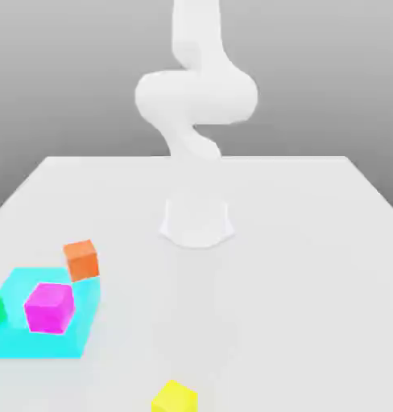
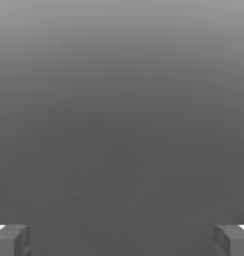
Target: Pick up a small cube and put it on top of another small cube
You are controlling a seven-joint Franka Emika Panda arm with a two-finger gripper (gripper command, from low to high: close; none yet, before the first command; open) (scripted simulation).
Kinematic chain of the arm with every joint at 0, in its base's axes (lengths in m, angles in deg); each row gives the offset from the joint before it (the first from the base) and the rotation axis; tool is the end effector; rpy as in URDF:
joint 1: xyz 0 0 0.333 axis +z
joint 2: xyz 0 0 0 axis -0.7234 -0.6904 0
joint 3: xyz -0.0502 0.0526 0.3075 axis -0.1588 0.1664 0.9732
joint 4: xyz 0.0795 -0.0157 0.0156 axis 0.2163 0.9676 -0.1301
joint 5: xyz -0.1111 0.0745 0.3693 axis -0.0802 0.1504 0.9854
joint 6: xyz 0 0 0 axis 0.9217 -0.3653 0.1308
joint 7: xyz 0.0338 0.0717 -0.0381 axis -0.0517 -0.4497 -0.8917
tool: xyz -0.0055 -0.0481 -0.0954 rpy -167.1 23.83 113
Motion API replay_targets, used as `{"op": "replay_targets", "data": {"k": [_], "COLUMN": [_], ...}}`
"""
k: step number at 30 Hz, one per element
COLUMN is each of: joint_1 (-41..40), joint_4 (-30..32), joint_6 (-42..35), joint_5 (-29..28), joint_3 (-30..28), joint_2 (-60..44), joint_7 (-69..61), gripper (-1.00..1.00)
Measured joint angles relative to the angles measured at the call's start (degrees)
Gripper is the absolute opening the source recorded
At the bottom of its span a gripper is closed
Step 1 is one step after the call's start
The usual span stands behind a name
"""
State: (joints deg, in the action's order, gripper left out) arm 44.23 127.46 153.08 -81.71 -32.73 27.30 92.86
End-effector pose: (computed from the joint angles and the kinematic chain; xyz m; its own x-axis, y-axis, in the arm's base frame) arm 0.3801 0.0010 0.6781 0.4758 -0.7425 0.4715 -0.5721 -0.6684 -0.4753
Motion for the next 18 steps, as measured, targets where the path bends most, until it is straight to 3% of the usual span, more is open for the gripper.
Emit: {"op": "replay_targets", "data": {"k": [10, 18], "joint_1": [-7.1, -9.2], "joint_4": [1.3, 2.3], "joint_6": [6.7, 12.2], "joint_5": [-6.7, -10.4], "joint_3": [5.5, 5.9], "joint_2": [-21.2, -37.8], "joint_7": [14.0, 24.0], "gripper": [0.0, 0.0]}}
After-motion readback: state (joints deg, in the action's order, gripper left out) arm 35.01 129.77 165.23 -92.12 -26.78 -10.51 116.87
